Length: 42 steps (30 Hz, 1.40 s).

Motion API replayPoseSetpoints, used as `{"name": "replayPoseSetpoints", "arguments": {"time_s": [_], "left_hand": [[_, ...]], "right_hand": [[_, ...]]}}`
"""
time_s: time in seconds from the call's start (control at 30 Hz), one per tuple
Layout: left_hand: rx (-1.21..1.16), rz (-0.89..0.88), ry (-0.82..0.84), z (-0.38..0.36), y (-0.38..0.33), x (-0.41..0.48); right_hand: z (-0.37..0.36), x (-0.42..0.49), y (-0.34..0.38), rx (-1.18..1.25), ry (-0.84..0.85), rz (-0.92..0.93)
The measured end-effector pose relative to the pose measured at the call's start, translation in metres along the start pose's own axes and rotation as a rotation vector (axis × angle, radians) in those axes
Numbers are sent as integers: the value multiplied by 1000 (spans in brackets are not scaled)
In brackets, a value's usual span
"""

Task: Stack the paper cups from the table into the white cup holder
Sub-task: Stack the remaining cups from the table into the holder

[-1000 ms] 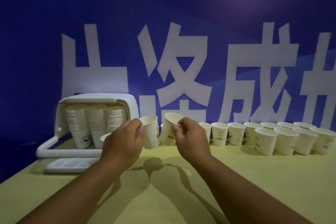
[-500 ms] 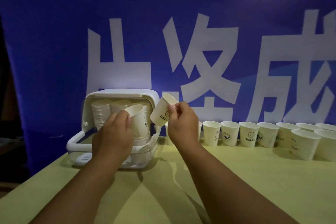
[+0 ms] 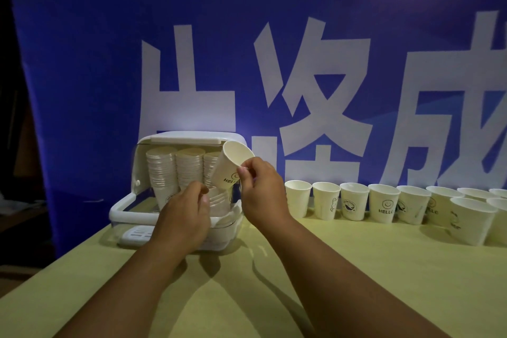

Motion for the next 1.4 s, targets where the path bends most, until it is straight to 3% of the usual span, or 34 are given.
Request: {"name": "replayPoseSetpoints", "arguments": {"time_s": [0.2,0.47,1.23,1.4], "left_hand": [[-102,15,-76,5,-6,0],[-140,60,-148,8,-3,1],[-25,163,-112,8,-2,2],[96,81,-214,25,-26,-4]], "right_hand": [[0,3,1,-33,46,26],[-16,-3,-4,-100,248,17],[-37,-17,-35,-34,148,-188],[-8,-20,-31,-11,84,-212]]}}
Point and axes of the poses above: each hand's wrist, its own x-axis towards the middle knuckle, its own z-axis out of the back of the hand, y = z × x, the point moved 4 cm from there along x, towards the middle knuckle, and after that the axes turned 7 degrees about x, right-handed, at the moved point
